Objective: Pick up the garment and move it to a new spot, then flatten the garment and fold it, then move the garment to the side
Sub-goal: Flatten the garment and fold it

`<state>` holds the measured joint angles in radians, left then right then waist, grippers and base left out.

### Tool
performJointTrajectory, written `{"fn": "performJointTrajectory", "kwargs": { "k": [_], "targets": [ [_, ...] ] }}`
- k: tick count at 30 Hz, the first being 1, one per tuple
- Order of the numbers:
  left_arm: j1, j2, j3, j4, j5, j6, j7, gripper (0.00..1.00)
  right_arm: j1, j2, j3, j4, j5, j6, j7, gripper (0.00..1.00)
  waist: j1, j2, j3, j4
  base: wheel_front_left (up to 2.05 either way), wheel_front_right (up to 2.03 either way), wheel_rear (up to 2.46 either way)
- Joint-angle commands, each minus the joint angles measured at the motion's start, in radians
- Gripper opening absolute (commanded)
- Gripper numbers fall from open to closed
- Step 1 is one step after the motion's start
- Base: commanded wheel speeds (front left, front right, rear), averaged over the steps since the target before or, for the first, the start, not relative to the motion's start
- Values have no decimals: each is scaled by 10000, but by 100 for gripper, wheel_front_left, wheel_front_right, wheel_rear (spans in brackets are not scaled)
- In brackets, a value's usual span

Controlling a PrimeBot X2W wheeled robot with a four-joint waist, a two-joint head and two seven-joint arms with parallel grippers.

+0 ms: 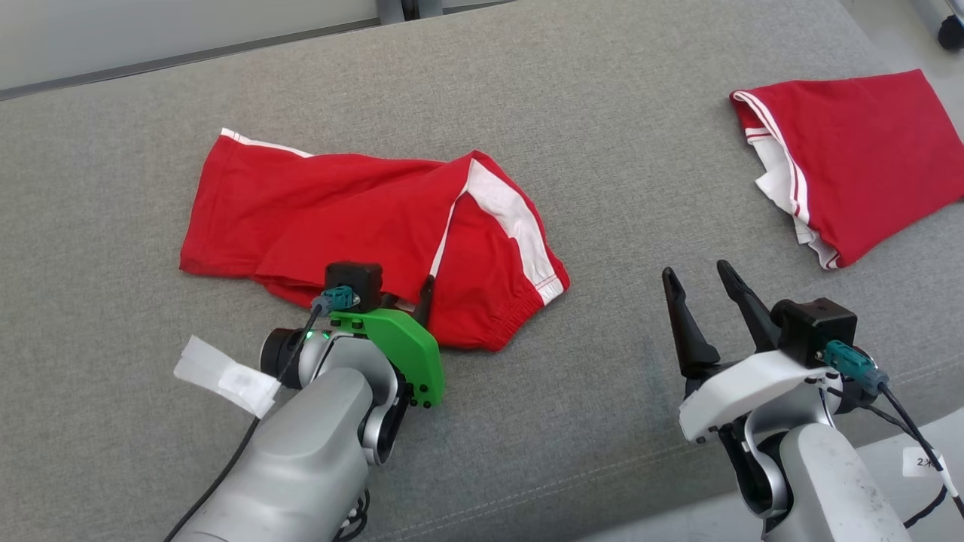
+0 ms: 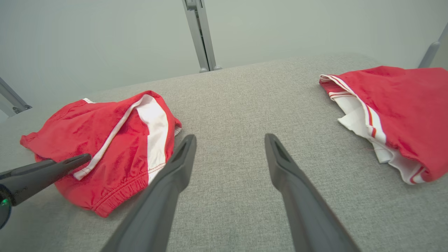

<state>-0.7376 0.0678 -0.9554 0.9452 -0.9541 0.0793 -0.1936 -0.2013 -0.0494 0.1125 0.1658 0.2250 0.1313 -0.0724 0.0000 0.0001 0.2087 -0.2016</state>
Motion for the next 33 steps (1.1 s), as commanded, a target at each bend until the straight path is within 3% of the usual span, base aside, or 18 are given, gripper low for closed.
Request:
{"fn": "performJointTrajectory", "kwargs": {
  "k": [1, 9, 16, 23, 33],
  "targets": [
    [-226, -45, -57, 70, 121, -68, -149, 0, -76, -22, -33, -30, -65, -12, -52, 100, 0, -1, 10, 24, 0, 0, 0],
    [-987, 60, -103, 64, 547, -67, -498, 0, -15, -20, -111, 22, -24, -12, -89, 100, 0, -1, 12, 255, 0, 0, 0],
    [-1852, 816, 339, 40, 431, -109, -439, 0, -137, -22, 103, 72, 101, -12, -93, 100, 0, -1, 106, 449, 0, 0, 0],
    [-2688, 1819, 392, 258, 268, -674, 814, 0, -553, -20, 811, 349, 450, -12, -167, 100, 0, -1, 462, 258, 0, 0, 0],
    [-4389, 3261, -474, 400, 977, -1810, 2885, 0, -1564, -19, 2307, 1099, 1108, -12, -645, 100, 0, -1, 1308, -747, 0, 0, 0]
  ]
}}
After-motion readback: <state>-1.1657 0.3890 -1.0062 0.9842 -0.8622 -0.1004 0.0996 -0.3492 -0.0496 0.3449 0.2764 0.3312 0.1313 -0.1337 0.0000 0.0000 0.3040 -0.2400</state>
